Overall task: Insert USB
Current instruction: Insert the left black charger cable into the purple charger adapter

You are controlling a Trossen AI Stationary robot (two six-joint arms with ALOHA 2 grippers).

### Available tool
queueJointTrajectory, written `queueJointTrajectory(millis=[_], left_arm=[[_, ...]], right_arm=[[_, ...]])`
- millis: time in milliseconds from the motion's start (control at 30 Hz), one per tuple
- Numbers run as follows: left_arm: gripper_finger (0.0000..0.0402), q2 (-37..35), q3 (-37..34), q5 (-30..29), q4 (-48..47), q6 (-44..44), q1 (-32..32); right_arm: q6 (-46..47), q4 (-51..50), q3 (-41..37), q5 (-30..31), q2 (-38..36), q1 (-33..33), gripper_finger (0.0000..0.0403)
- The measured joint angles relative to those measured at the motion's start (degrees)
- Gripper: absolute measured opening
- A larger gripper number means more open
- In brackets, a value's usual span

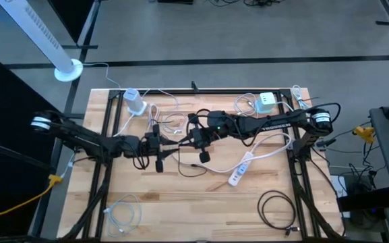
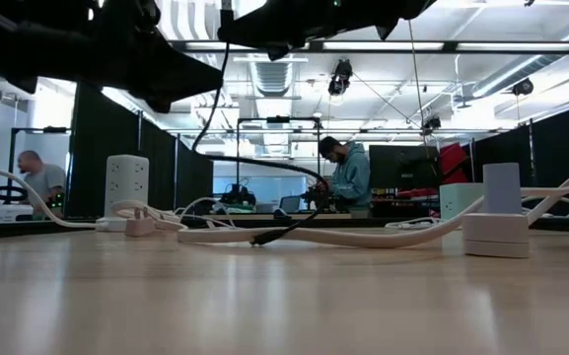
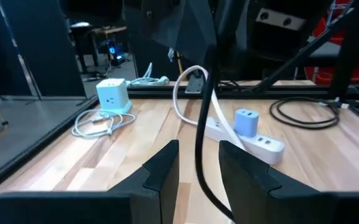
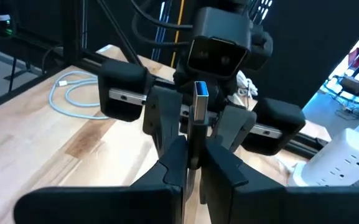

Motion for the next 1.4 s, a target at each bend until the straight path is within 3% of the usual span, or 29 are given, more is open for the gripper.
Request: queueJointTrajectory(millis=[500, 1000, 1100, 1233, 1400], left_arm=[[0.0103, 2.02, 0.10, 0.07, 11.11, 6.52, -0.09], [0.0101, 3.25, 1.18, 1.33, 12.76, 6.60, -0.09], [0.0080, 5.38, 2.98, 1.21, 12.57, 7.04, -0.07], [0.0015, 6.79, 4.24, 0.94, 10.93, 9.11, -0.07], [0.0003, 4.81, 4.29, 0.23, 7.79, 10.15, -0.09]], right_arm=[[2.88, -0.36, 0.00, 0.50, 0.22, 0.00, 0.0018], [4.03, 1.31, 0.00, 0.52, 0.24, 0.02, 0.0018], [4.93, 1.21, 0.00, 0.45, 0.24, 0.02, 0.0018], [5.15, -0.24, 0.00, 0.39, 0.23, 0.02, 0.0018], [5.66, -2.49, 0.09, 0.93, -0.58, 0.02, 0.0021]])
